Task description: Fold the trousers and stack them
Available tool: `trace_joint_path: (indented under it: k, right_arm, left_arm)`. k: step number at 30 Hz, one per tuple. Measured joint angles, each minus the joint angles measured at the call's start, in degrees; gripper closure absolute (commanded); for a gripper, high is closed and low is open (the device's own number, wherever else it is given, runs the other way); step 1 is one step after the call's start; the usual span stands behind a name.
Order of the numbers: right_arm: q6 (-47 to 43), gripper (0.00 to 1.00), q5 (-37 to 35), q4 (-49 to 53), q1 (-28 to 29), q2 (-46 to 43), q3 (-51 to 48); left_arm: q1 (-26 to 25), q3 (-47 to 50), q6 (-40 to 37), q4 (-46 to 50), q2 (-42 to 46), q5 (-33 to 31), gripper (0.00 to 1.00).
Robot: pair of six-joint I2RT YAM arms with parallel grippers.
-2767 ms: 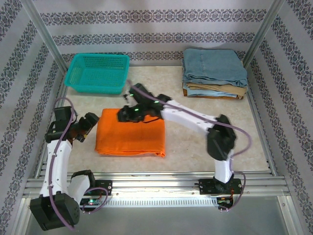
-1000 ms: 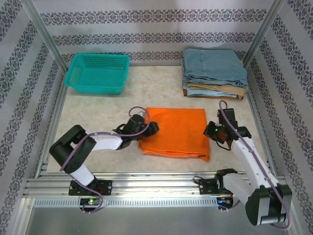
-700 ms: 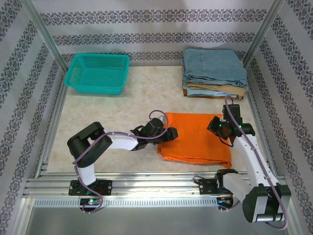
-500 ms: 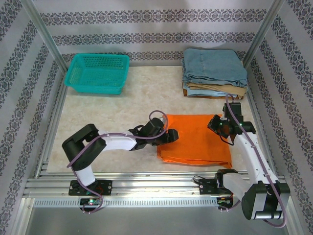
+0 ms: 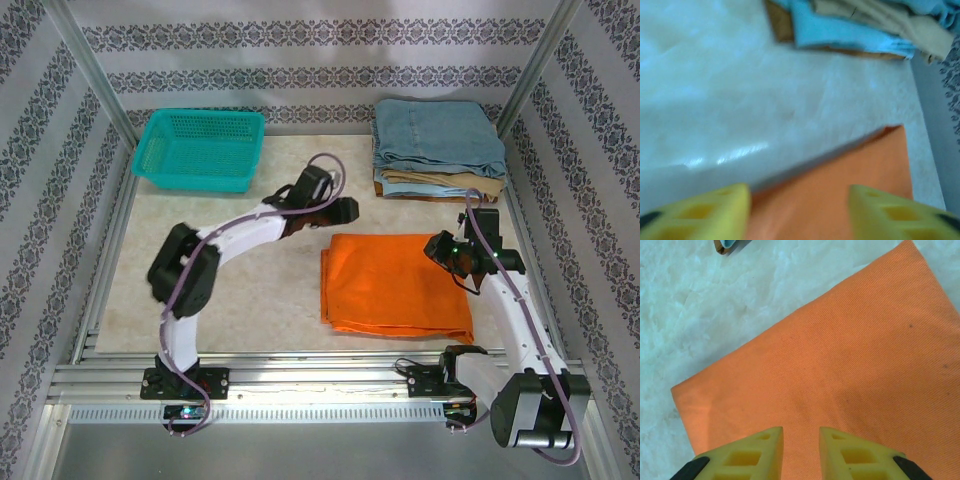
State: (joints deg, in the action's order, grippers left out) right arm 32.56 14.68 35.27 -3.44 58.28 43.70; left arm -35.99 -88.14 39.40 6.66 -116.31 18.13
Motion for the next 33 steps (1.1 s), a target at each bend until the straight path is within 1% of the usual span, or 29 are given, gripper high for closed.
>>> trace_joint_path:
  k: [4, 8, 10, 15, 17, 20, 23, 28, 29, 31, 33]
  right_arm:
    - [0.28, 0.74, 1.57, -1.68, -1.49, 1.95, 0.00]
    - [0.66, 0.72, 3.02, -2.93, -1.73, 2.25, 0.00]
    - [0.92, 0.72, 3.89, -3.82, -1.70, 2.27, 0.00]
    - [1.57, 0.71, 5.33, -5.49, -1.73, 2.95, 0.00]
    - [1.60, 0.71, 5.86, -5.84, -1.73, 3.43, -0.15]
    - [1.60, 0.71, 6.34, -6.40, -1.73, 3.65, -0.92]
    - [1.60, 0.70, 6.51, -6.49, -1.73, 3.65, -1.66]
    - [1.60, 0.68, 7.15, -6.60, -1.99, 3.65, -2.10]
    - [1.60, 0.68, 7.28, -6.64, -2.08, 3.65, -2.10]
    - [1.60, 0.68, 7.45, -6.88, -2.32, 3.65, -2.10]
    - [1.57, 0.67, 7.78, -6.93, -2.45, 3.61, -2.12]
  left_arm:
    - [0.09, -15.87, -0.85, -0.72, -15.15, 1.79, 0.65]
    - [0.22, -24.28, -0.20, -0.85, -24.81, 2.40, 0.57]
    - [0.50, -30.10, 0.70, -0.13, -29.73, 2.43, 0.52]
    - [1.42, -45.03, 3.54, 1.97, -36.65, 3.10, 0.47]
    - [1.62, -48.46, 4.55, 2.16, -38.69, 2.86, 0.47]
    - [1.62, -52.41, 6.21, 2.89, -41.88, 2.34, 0.50]
    - [1.62, -56.98, 7.91, 3.69, -45.53, 2.19, 0.57]
    - [1.88, -58.29, 10.36, 3.34, -46.88, 2.23, 0.60]
    - [1.88, -58.49, 10.69, 3.30, -46.97, 2.23, 0.62]
    - [1.90, -58.77, 11.47, 3.21, -47.36, 2.01, 0.72]
    - [1.99, -60.83, 12.20, 3.04, -48.98, 2.08, 0.77]
